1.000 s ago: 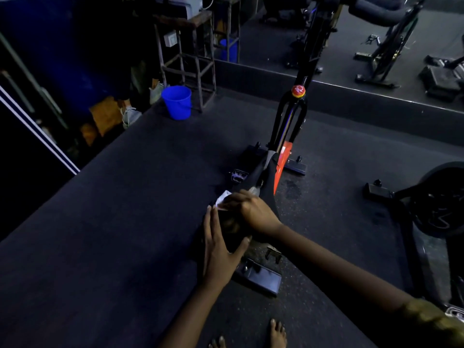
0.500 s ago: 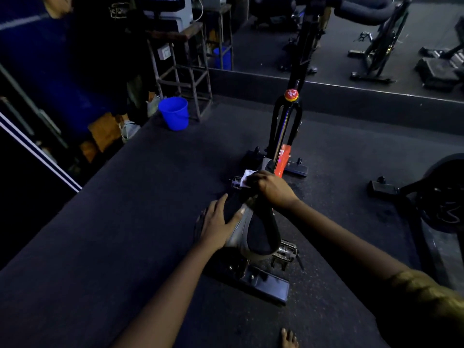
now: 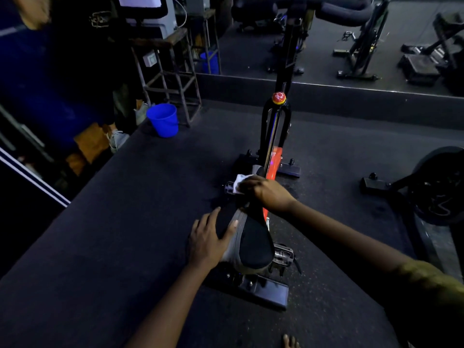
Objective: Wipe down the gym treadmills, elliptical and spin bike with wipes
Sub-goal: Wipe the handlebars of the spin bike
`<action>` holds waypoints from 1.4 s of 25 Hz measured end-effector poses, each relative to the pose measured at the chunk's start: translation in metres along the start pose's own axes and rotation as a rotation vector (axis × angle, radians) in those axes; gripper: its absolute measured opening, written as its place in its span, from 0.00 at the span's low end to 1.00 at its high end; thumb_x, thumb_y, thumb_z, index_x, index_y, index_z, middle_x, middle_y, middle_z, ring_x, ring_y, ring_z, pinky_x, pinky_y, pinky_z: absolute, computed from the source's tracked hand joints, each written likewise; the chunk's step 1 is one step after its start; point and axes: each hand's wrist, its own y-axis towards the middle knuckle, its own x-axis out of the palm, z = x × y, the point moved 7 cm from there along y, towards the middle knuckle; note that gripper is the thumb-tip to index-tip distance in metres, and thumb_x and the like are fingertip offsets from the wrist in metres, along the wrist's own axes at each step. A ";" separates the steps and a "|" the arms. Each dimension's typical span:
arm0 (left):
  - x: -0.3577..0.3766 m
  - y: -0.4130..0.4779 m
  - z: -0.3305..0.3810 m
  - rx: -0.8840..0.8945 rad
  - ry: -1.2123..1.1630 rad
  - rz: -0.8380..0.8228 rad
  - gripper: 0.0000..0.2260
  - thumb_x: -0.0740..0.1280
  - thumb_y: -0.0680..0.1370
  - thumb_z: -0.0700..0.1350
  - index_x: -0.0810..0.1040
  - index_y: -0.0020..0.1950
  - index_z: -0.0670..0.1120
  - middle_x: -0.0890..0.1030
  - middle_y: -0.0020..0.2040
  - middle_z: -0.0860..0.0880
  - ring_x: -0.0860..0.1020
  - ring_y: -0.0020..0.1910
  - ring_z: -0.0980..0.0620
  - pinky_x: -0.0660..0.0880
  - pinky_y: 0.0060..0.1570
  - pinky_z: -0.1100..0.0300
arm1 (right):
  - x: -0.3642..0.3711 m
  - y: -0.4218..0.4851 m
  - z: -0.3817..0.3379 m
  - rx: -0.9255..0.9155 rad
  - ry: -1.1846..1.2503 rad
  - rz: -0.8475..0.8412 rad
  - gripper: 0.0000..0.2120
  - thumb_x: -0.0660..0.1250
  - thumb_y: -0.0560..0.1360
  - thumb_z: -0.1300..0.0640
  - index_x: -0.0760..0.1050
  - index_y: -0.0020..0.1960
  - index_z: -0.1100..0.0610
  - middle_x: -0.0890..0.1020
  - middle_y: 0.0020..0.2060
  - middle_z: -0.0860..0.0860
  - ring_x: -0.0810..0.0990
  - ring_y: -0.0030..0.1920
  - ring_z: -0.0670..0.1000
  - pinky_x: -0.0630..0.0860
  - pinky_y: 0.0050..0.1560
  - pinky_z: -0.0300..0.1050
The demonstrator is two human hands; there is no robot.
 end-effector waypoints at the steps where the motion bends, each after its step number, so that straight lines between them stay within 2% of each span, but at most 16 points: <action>1: 0.000 -0.001 0.000 0.002 0.011 0.003 0.49 0.38 0.62 0.76 0.61 0.75 0.51 0.68 0.71 0.50 0.65 0.68 0.49 0.63 0.63 0.57 | -0.002 0.004 0.007 0.002 -0.030 -0.008 0.17 0.60 0.74 0.57 0.78 0.58 0.61 0.80 0.56 0.57 0.78 0.57 0.58 0.79 0.47 0.55; 3: -0.001 0.001 -0.002 -0.001 0.045 -0.010 0.50 0.37 0.61 0.76 0.59 0.75 0.52 0.67 0.71 0.51 0.65 0.68 0.49 0.64 0.63 0.56 | -0.008 0.012 0.019 -0.011 -0.061 0.015 0.15 0.61 0.72 0.59 0.80 0.55 0.62 0.82 0.52 0.57 0.80 0.53 0.58 0.80 0.44 0.53; 5: 0.002 0.004 0.001 0.030 0.118 -0.069 0.48 0.37 0.61 0.75 0.53 0.77 0.54 0.64 0.72 0.52 0.63 0.69 0.50 0.63 0.64 0.54 | -0.018 0.017 0.027 0.042 -0.029 0.066 0.14 0.62 0.71 0.62 0.80 0.53 0.64 0.83 0.51 0.58 0.80 0.53 0.58 0.79 0.47 0.49; 8: 0.008 0.007 0.013 0.140 0.252 -0.091 0.44 0.35 0.62 0.75 0.46 0.77 0.60 0.61 0.74 0.51 0.62 0.71 0.50 0.61 0.67 0.51 | -0.025 0.010 0.037 0.253 0.071 0.212 0.13 0.65 0.72 0.65 0.80 0.55 0.64 0.81 0.54 0.59 0.79 0.55 0.60 0.74 0.54 0.47; 12: 0.009 0.007 0.016 0.152 0.284 -0.040 0.44 0.34 0.62 0.76 0.46 0.76 0.62 0.62 0.74 0.52 0.64 0.70 0.50 0.63 0.64 0.51 | -0.015 -0.029 0.010 0.516 0.258 0.418 0.15 0.69 0.70 0.68 0.80 0.56 0.62 0.81 0.55 0.59 0.80 0.53 0.59 0.73 0.54 0.46; 15: 0.009 0.007 0.015 0.171 0.285 -0.020 0.47 0.30 0.60 0.78 0.46 0.76 0.61 0.63 0.73 0.52 0.65 0.69 0.49 0.65 0.63 0.51 | -0.007 -0.066 -0.032 0.476 0.245 0.465 0.17 0.73 0.64 0.67 0.82 0.53 0.60 0.83 0.51 0.56 0.82 0.48 0.56 0.69 0.51 0.36; 19: 0.010 0.008 0.017 0.188 0.272 -0.020 0.43 0.36 0.63 0.74 0.47 0.76 0.61 0.63 0.73 0.52 0.65 0.69 0.50 0.65 0.63 0.51 | 0.002 -0.116 -0.053 0.571 0.467 0.430 0.15 0.68 0.68 0.64 0.81 0.55 0.57 0.80 0.53 0.46 0.77 0.54 0.42 0.67 0.55 0.25; 21: 0.009 0.008 0.016 0.187 0.261 -0.019 0.43 0.36 0.63 0.74 0.47 0.76 0.61 0.63 0.73 0.52 0.65 0.69 0.50 0.65 0.63 0.51 | -0.009 -0.113 -0.041 0.595 0.492 0.475 0.14 0.67 0.68 0.67 0.82 0.53 0.58 0.81 0.51 0.46 0.79 0.52 0.43 0.66 0.52 0.21; 23: 0.010 0.009 0.015 0.185 0.267 -0.027 0.43 0.36 0.62 0.75 0.46 0.76 0.61 0.62 0.73 0.53 0.64 0.69 0.51 0.65 0.64 0.50 | -0.016 -0.093 -0.005 0.689 0.513 0.553 0.14 0.63 0.71 0.70 0.81 0.54 0.62 0.83 0.49 0.51 0.81 0.51 0.51 0.66 0.46 0.18; 25: 0.011 0.010 0.014 0.183 0.275 -0.024 0.44 0.35 0.62 0.76 0.45 0.76 0.61 0.63 0.73 0.53 0.65 0.69 0.51 0.65 0.64 0.50 | -0.015 -0.060 0.026 0.787 0.618 0.492 0.14 0.61 0.75 0.68 0.78 0.58 0.63 0.81 0.53 0.56 0.78 0.56 0.55 0.69 0.45 0.23; 27: 0.012 0.010 0.013 0.183 0.275 -0.022 0.45 0.34 0.61 0.77 0.46 0.76 0.62 0.63 0.73 0.53 0.65 0.68 0.51 0.65 0.63 0.50 | -0.011 -0.040 0.035 0.778 0.560 0.519 0.16 0.61 0.74 0.69 0.77 0.60 0.61 0.79 0.56 0.59 0.77 0.57 0.56 0.70 0.53 0.32; 28: 0.012 0.010 0.013 0.182 0.274 -0.025 0.44 0.35 0.61 0.77 0.46 0.76 0.62 0.63 0.73 0.53 0.65 0.68 0.51 0.65 0.63 0.50 | -0.009 -0.040 0.034 0.764 0.522 0.555 0.18 0.62 0.73 0.71 0.77 0.60 0.61 0.80 0.55 0.58 0.78 0.55 0.55 0.70 0.53 0.33; 31: 0.013 0.010 0.012 0.177 0.265 -0.038 0.42 0.37 0.63 0.75 0.46 0.76 0.62 0.63 0.73 0.53 0.65 0.68 0.50 0.65 0.64 0.49 | 0.006 -0.063 0.021 0.780 0.554 0.641 0.20 0.62 0.70 0.75 0.78 0.58 0.61 0.82 0.49 0.55 0.79 0.48 0.50 0.70 0.49 0.27; 33: 0.013 0.011 0.012 0.174 0.267 -0.040 0.42 0.37 0.63 0.75 0.46 0.76 0.62 0.63 0.73 0.53 0.65 0.68 0.50 0.65 0.64 0.49 | 0.016 -0.083 0.007 0.760 0.623 0.677 0.21 0.63 0.69 0.76 0.80 0.57 0.60 0.82 0.46 0.53 0.79 0.45 0.45 0.73 0.49 0.30; 35: 0.012 0.011 0.012 0.172 0.265 -0.034 0.42 0.38 0.63 0.75 0.47 0.76 0.62 0.63 0.72 0.53 0.65 0.68 0.50 0.65 0.63 0.49 | 0.022 -0.101 -0.009 0.718 0.637 0.654 0.21 0.66 0.68 0.76 0.80 0.55 0.59 0.81 0.45 0.47 0.79 0.47 0.42 0.75 0.51 0.33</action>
